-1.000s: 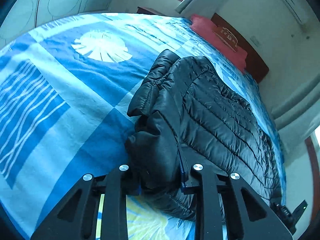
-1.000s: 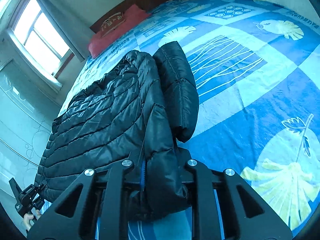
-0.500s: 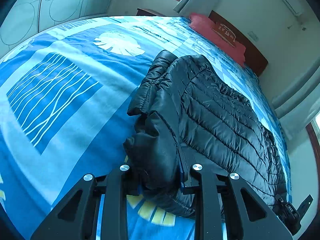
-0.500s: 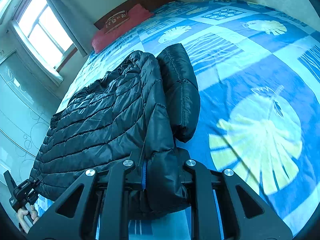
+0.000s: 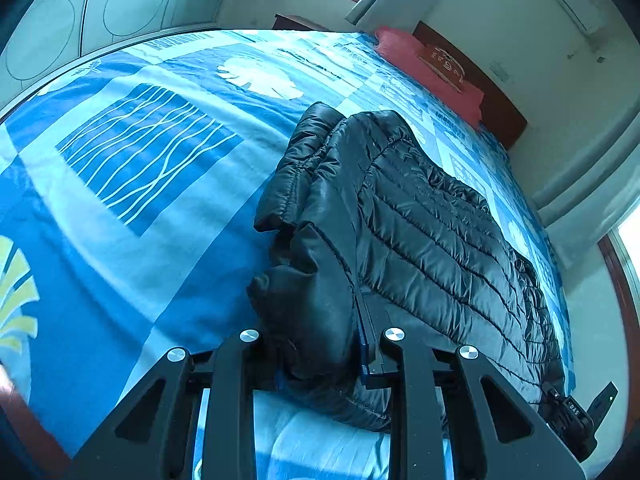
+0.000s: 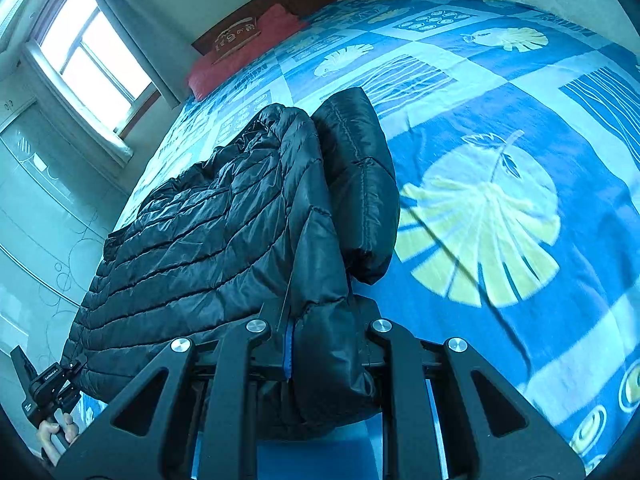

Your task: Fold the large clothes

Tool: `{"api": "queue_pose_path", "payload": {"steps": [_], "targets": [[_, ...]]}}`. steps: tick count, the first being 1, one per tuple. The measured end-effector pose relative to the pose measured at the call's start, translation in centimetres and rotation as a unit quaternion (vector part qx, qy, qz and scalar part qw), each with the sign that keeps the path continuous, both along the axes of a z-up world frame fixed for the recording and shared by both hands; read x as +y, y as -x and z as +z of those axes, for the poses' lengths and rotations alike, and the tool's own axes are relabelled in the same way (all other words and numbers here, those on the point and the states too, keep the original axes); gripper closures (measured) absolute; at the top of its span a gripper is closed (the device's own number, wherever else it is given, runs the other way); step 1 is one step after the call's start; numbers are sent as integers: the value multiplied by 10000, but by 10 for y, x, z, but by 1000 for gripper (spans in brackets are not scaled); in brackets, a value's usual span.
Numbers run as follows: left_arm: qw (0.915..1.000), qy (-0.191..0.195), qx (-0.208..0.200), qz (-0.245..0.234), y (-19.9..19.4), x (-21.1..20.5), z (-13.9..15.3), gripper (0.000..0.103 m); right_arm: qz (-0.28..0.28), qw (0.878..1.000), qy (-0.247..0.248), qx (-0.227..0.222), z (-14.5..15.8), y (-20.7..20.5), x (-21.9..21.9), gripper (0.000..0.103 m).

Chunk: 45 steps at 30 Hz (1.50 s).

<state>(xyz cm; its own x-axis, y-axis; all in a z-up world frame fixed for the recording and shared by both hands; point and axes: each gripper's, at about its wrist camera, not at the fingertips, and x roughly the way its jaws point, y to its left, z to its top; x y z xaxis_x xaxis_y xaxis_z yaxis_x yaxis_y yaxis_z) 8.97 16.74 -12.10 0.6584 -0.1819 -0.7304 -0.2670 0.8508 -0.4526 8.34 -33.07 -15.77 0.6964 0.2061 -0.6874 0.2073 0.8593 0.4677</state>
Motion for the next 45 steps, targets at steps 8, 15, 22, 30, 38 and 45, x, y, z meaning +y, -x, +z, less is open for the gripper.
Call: {"api": "queue_pose_path", "payload": {"steps": [8, 15, 22, 30, 38, 45], "targets": [[9999, 87, 54, -55, 16, 6, -4, 78, 26, 9999, -59, 134, -9, 19, -1, 86], [9997, 148, 105, -153, 13, 11, -17, 72, -48, 9997, -37, 233, -15, 21, -2, 75], [9985, 422, 341, -102, 15, 28, -17, 46, -263, 9990, 31, 373, -4, 35, -10, 54], [9982, -193, 357, -444, 28, 33, 8, 45, -707, 9930, 702, 631, 27, 74, -24, 41], [9966, -580, 87, -576, 17, 43, 29, 35, 7, 9961, 837, 272, 55, 45, 24, 61], [9936, -449, 324, -982, -28, 39, 21, 35, 1366, 9853, 952, 386, 49, -33, 124, 62]]}}
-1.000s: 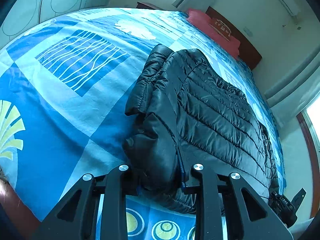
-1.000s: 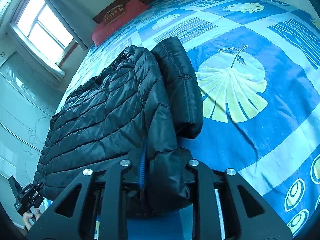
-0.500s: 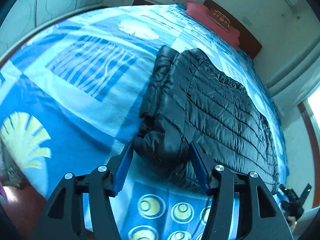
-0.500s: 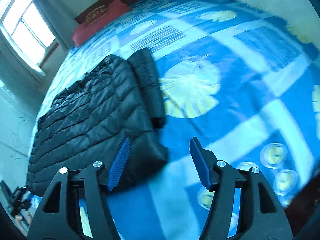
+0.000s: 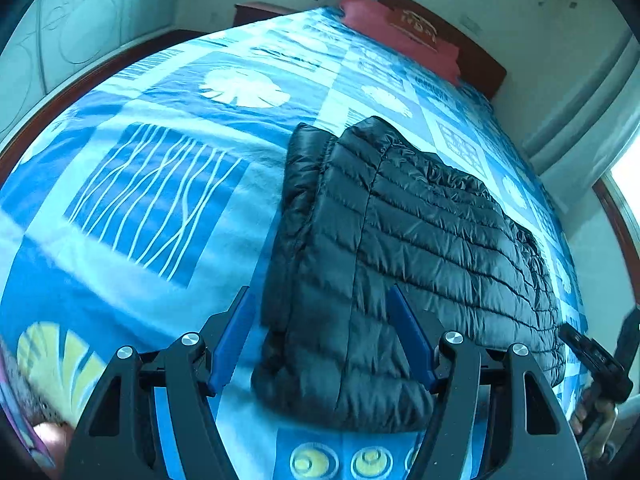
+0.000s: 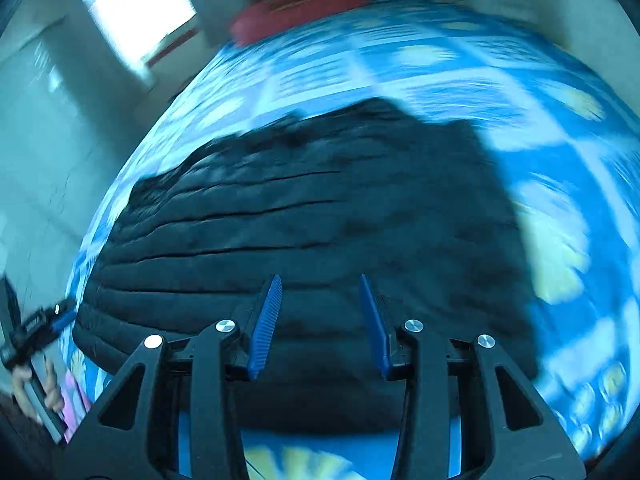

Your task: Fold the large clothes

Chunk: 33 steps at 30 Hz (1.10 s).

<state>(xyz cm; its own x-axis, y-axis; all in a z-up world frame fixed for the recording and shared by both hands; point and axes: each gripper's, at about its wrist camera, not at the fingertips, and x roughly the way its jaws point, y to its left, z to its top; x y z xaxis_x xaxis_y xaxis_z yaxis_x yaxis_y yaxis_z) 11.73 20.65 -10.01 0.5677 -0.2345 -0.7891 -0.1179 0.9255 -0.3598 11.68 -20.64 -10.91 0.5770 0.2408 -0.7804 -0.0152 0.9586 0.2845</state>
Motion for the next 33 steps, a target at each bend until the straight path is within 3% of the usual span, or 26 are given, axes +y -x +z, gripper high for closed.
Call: {"api": "queue_pose_path", "payload": {"steps": [9, 15, 22, 33], "targets": [[9998, -50, 134, -98, -41, -1, -9, 35, 578, 9975, 390, -119, -6, -71, 81, 62], [9994, -46, 277, -189, -64, -2, -19, 35, 586, 9963, 542, 334, -39, -93, 90, 62], [9979, -79, 469, -435, -84, -10, -31, 34, 553, 9956, 692, 321, -56, -92, 94, 62], [9961, -160, 626, -598, -98, -16, -55, 24, 529, 9956, 736, 230, -60, -85, 100, 62]]}}
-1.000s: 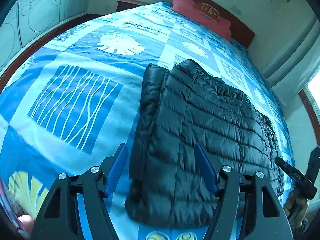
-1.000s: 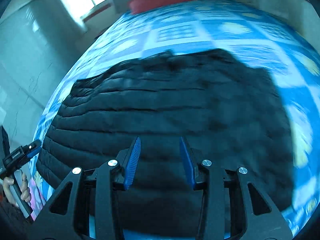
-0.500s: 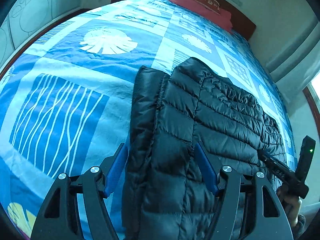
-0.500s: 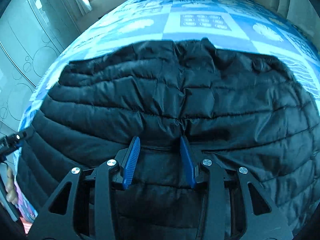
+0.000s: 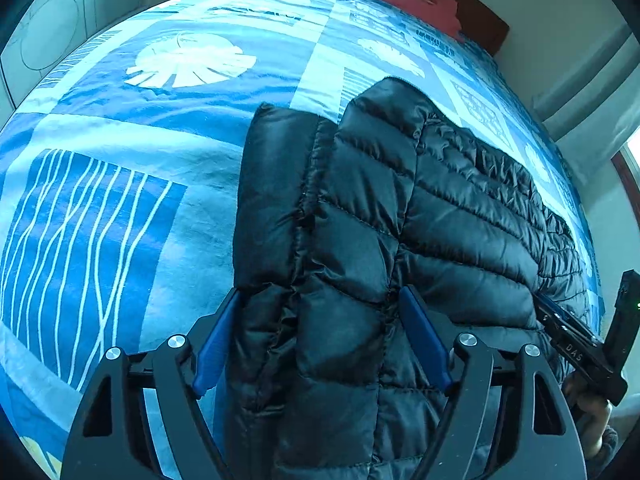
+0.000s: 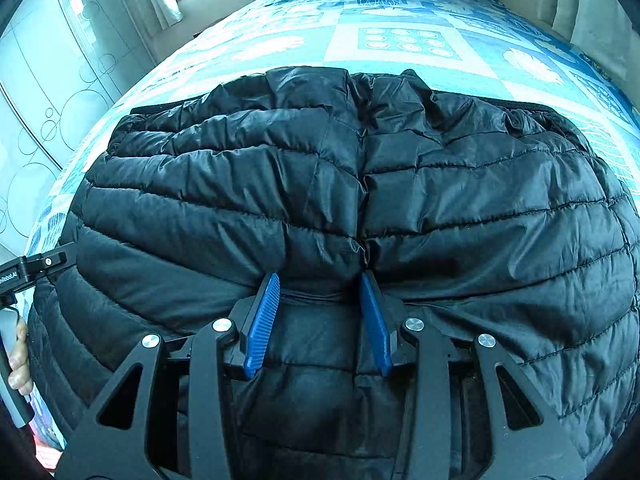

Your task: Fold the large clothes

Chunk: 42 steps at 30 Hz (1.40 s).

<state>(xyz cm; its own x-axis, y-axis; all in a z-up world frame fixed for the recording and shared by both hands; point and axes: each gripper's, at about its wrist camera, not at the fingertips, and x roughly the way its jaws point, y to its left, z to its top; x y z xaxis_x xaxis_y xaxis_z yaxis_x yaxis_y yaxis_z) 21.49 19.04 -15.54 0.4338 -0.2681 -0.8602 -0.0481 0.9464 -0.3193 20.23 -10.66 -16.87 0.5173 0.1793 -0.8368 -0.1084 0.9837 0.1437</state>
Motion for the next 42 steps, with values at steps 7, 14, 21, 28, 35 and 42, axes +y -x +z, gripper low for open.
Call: {"api": "queue_pose_path", "payload": {"steps": [7, 14, 21, 28, 35, 42], "targets": [[9993, -299, 71, -208, -6, -12, -9, 31, -7, 10000, 23, -61, -1, 3, 1, 62], [9991, -223, -117, -343, 4, -21, 2, 63, 2, 9999, 90, -103, -1, 5, 2, 62], [9982, -430, -269, -334, 11, -30, 13, 75, -10, 9998, 142, -125, -1, 7, 8, 62], [9983, -438, -320, -209, 10, -32, 21, 81, -49, 9997, -37, -239, 6, 11, 3, 61], [9964, -620, -555, -185, 18, -39, 47, 84, -125, 9977, 361, -561, 26, 27, -4, 44], [9912, -830, -974, -334, 34, -64, 88, 85, -273, 9979, 186, -548, 33, 37, -22, 44]]}}
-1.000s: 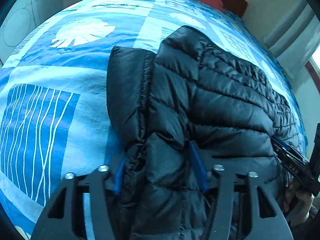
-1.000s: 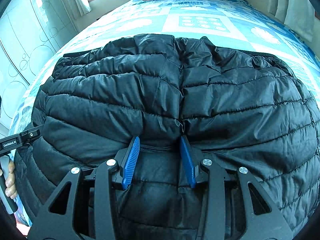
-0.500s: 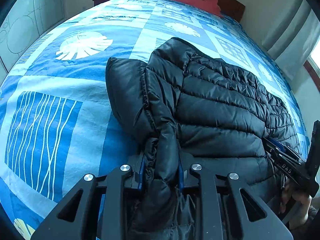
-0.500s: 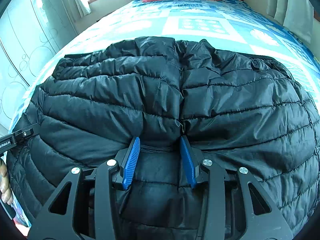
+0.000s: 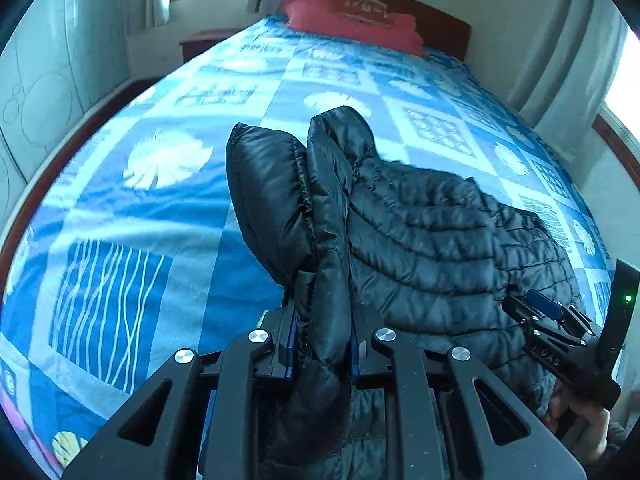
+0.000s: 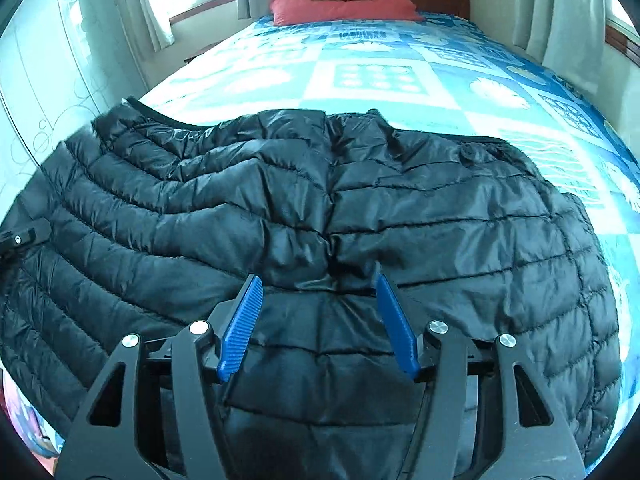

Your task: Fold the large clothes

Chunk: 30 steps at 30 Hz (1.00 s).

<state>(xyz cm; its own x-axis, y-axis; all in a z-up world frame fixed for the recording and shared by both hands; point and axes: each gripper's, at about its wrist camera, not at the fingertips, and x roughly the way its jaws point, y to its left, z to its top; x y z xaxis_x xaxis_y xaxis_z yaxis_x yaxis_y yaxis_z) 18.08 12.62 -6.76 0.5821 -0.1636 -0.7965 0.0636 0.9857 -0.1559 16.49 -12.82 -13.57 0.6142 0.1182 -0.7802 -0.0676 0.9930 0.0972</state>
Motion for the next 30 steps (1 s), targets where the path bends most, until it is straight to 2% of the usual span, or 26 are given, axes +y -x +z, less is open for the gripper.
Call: {"api": "queue_pose_path", "payload": {"steps": [5, 13, 21, 30], "targets": [[9995, -107, -234, -179, 5, -28, 21, 85, -168, 9997, 42, -179, 26, 20, -25, 44], [9953, -468, -589, -613, 13, -105, 44, 85, -531, 9972, 179, -497, 57, 55, -79, 36], [9876, -890, -707, -1084, 19, -192, 35, 85, -1071, 9934, 61, -394, 48, 75, -143, 36], [9787, -1357, -689, -1376, 20, -275, 15, 85, -1534, 9875, -193, -290, 38, 91, -195, 36]]}}
